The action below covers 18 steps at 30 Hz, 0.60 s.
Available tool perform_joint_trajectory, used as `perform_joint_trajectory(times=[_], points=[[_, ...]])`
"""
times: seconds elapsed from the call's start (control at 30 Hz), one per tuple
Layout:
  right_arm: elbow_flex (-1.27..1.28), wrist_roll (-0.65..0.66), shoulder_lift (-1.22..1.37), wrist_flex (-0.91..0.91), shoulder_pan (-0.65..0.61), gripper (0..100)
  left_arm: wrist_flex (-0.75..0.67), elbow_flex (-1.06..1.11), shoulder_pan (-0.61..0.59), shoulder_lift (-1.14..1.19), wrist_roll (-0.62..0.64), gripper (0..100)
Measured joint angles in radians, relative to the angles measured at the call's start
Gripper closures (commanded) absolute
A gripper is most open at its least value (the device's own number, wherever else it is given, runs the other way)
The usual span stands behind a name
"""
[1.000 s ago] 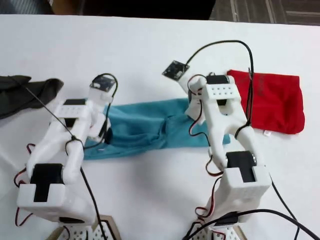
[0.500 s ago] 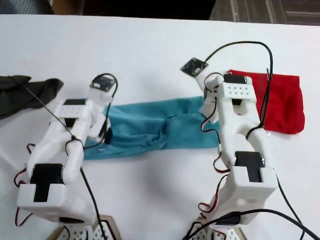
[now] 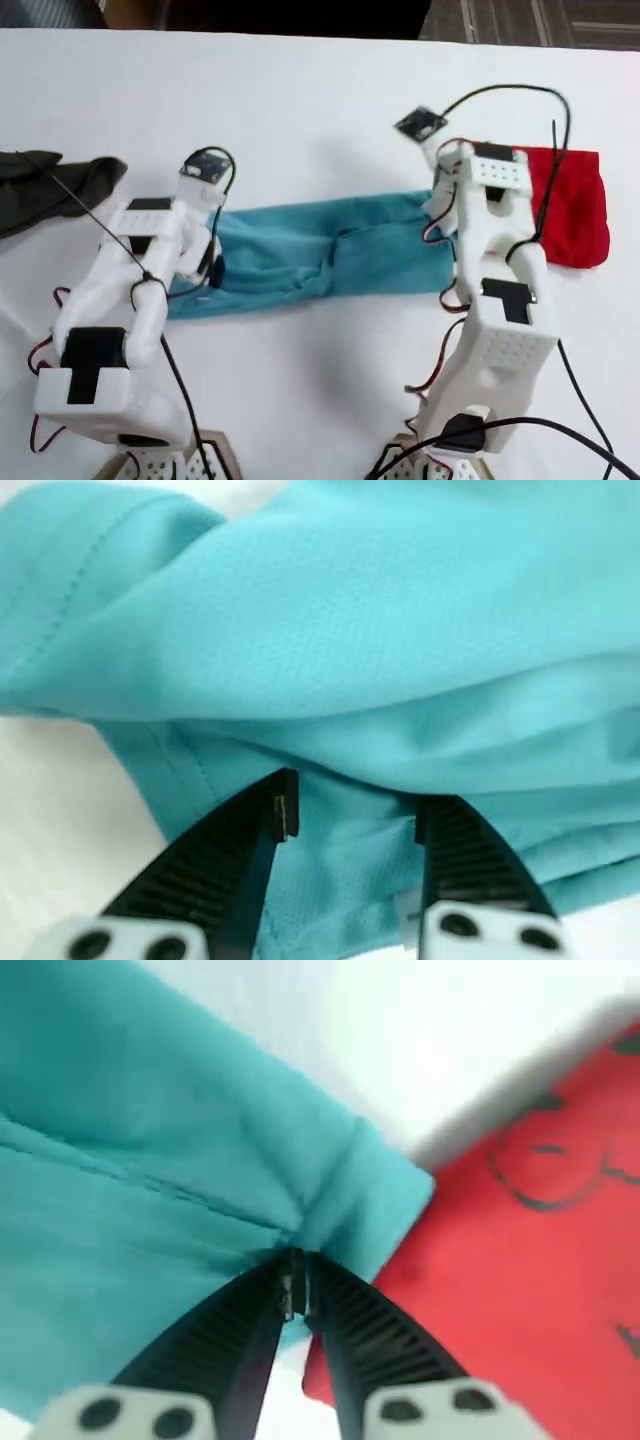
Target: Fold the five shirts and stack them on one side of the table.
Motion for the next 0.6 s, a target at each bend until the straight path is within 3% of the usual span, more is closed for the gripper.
perform_joint_trajectory(times=[0.33,0.6], points=[[-0.144,-0.043,-0.014,0.239,-0.068,97.2,0.000,0.000,0.000,0.000,0.000,79],[-0.126,-0.207,-0.356,0.411,-0.126,97.2,0.000,0.000,0.000,0.000,0.000,79]])
